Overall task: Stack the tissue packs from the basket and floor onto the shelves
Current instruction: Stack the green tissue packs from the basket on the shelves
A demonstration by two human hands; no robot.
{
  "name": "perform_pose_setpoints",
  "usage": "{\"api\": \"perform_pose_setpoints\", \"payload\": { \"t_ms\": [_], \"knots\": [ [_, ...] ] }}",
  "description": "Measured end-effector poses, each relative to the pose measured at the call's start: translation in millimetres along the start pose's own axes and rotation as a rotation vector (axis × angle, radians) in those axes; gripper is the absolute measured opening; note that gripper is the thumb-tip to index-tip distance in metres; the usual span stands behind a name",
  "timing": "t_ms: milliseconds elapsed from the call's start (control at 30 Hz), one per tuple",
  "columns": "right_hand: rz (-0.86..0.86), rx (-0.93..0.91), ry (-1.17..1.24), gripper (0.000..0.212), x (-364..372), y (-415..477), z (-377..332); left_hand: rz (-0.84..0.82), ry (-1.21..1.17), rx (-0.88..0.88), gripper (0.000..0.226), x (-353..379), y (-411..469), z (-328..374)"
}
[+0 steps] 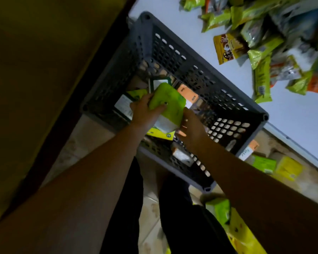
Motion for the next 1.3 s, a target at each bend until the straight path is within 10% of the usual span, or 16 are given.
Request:
{"api": "perform_pose_setpoints", "payload": {
  "t_ms": [267,400,567,700,967,1300],
  "knots": [
    [-0.091,0.002,0.049,0.040,74,-184,-23,-0.105,-0.299,0.058,0.042,-50,-195,96],
    [-0.144,-0.018,-0.004,0.050,115,-290,-54,-0.109,-0.064,0.133,0.072,-66,-289,167],
    [-0.226,-0.230,-0.208,0.059,158,-405,-117,-0.084,0.318,0.361,0.076,-70,-387,271],
    [-0.363,-0.436,-0.366,0.022,187,-492,-177,0.001,0.078,0.502,0.049,-79,-443,349],
    [-0.486,-0.766,-0.559,0.022,232,-618,-258,0.078,0.050,0.844,0.056,-114,-540,477],
    [0.002,-1.350,-0.749,0.055,248,-744,-370,0.111,-0.259,1.089,0.028,-127,-590,611]
  ]
}}
Point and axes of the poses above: each hand's wrist, its own y-axis towards the middle knuckle, its own x-axis out of the palm, z = x × y, the point moved 4 cm from there along y, towards the middle knuckle, and after that the axes turned 15 degrees about -z, right-handed, at the moved point
